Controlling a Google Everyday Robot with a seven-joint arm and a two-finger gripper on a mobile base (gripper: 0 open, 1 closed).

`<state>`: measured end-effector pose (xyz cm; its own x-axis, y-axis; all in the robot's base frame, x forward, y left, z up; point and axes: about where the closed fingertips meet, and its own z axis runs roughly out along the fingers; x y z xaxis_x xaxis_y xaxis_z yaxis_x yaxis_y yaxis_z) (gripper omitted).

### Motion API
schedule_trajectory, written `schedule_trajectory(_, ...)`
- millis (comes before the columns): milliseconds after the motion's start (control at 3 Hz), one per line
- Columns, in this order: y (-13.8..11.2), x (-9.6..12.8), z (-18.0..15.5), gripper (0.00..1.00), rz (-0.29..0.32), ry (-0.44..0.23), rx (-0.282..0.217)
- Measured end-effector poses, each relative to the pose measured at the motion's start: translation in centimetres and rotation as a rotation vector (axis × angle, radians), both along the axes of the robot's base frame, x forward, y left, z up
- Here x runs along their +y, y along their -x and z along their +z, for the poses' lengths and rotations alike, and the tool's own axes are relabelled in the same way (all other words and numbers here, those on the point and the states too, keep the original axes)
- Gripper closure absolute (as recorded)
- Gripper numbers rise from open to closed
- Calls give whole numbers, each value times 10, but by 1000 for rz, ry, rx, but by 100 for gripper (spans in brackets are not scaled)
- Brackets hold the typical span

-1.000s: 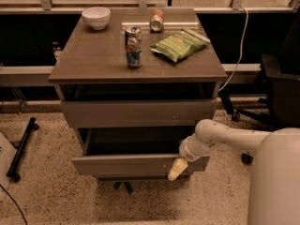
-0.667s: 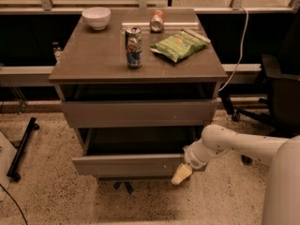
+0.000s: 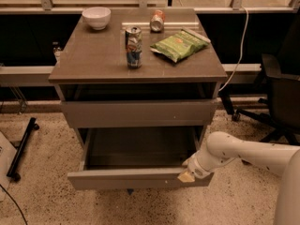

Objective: Open middle drawer

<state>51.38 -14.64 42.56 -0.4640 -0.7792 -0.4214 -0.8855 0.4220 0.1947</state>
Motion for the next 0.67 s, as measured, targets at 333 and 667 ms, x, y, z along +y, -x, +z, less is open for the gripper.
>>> schedule_trajectory(333, 0, 0, 0, 60, 0, 0, 0)
schedule_trajectory(667, 1, 2, -2, 29, 8, 7, 3)
